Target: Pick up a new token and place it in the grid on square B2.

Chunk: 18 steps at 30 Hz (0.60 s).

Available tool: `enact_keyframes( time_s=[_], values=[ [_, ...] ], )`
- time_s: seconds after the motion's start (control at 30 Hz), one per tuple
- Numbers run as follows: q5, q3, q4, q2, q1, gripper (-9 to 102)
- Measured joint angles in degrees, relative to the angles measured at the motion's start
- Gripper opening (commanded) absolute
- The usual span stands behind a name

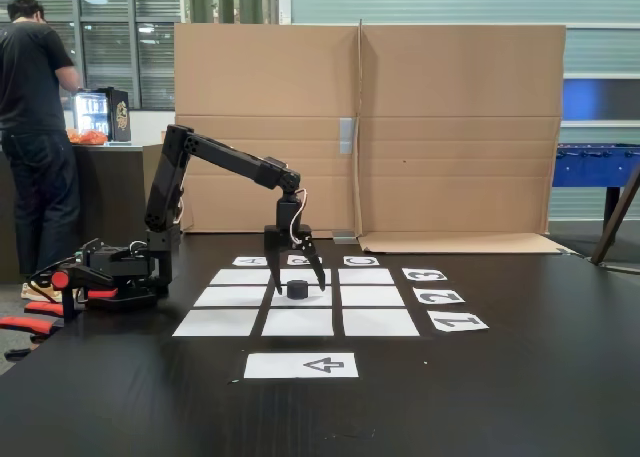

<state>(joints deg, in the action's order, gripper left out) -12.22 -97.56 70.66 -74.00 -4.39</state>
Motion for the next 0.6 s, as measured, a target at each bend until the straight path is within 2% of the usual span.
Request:
enact_keyframes(
  time_s=[0.6],
  values=[
    [0.5, 0.0, 5.5, -11.6, -1.8, 36]
  ],
)
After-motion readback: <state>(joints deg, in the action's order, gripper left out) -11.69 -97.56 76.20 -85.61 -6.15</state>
